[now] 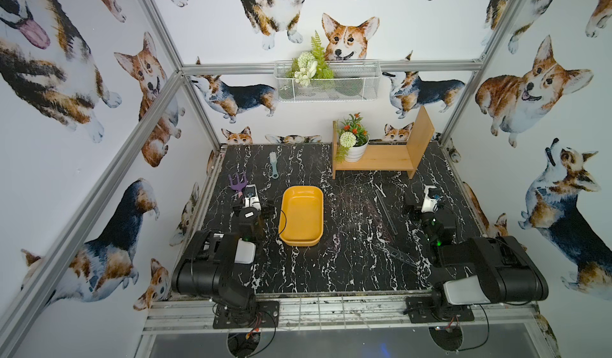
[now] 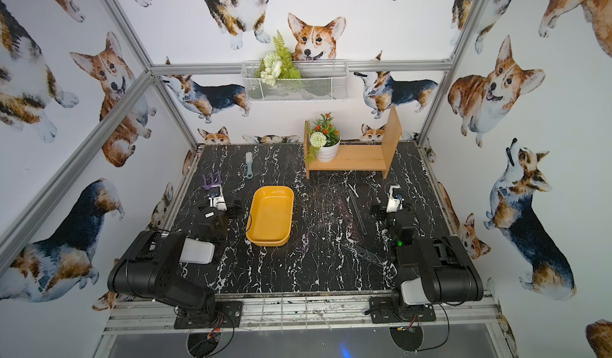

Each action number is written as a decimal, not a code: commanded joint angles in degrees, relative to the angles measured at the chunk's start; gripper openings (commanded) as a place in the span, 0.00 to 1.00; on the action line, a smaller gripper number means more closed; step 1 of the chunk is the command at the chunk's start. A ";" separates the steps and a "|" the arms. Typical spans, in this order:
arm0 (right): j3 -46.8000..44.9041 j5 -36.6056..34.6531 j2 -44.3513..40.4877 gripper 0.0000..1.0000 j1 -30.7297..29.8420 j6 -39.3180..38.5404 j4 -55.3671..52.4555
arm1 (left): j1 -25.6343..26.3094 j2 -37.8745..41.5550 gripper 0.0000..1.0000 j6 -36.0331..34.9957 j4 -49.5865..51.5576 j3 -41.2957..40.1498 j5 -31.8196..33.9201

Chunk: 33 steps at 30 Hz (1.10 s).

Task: Put the scattered rulers into the storage box
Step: Pick up the ruler from the center of the board.

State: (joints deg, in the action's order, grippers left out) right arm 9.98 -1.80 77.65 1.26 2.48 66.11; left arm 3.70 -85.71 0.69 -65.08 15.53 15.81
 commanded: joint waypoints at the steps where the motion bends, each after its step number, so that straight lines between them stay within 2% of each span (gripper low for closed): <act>1: 1.08 -1.94 -5.09 1.00 0.06 0.67 -6.24 | -0.10 5.65 0.99 4.22 18.74 6.78 6.69; 3: 3.13 -2.31 -10.08 1.00 0.06 2.77 -14.03 | -0.10 8.09 0.99 6.70 29.77 11.58 8.28; 6: 6.51 -4.82 -17.37 1.00 0.06 11.95 -24.48 | -0.06 11.60 0.99 11.05 38.88 15.17 8.78; 9: 10.05 -2.95 -22.39 1.00 0.06 13.96 -33.43 | -0.09 14.84 0.99 17.41 47.69 19.13 9.54; 12: 11.59 -9.07 -27.84 1.00 0.06 24.82 -41.23 | -0.10 17.28 0.99 24.23 57.99 24.18 6.60; 14: 13.33 -8.37 -30.05 0.99 0.52 25.81 -46.49 | -0.10 18.22 1.00 27.09 63.91 28.01 2.61; 19: 20.72 1.16 -29.54 0.72 0.50 23.12 -59.15 | -0.10 17.94 0.99 31.29 73.23 33.57 -11.89; 22: 26.71 5.12 -25.28 0.50 0.51 22.43 -68.03 | -0.02 16.59 0.87 32.61 77.18 35.67 -21.27; 23: 28.62 6.25 -23.55 0.46 0.48 22.18 -70.91 | -0.01 16.31 0.82 32.86 77.84 35.79 -24.80; 26: 32.28 8.59 -19.65 0.42 -0.18 21.72 -76.51 | 0.24 16.19 0.78 34.20 80.06 36.28 -31.78; 33: 36.72 8.31 -13.95 0.33 -6.03 21.16 -82.93 | 1.09 19.16 0.79 34.54 83.39 37.80 -42.66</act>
State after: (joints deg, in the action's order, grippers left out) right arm 45.17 5.87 62.22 -2.48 24.62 -11.11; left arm 4.58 -67.31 34.46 15.88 52.49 -18.13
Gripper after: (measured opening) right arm 0.333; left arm 0.783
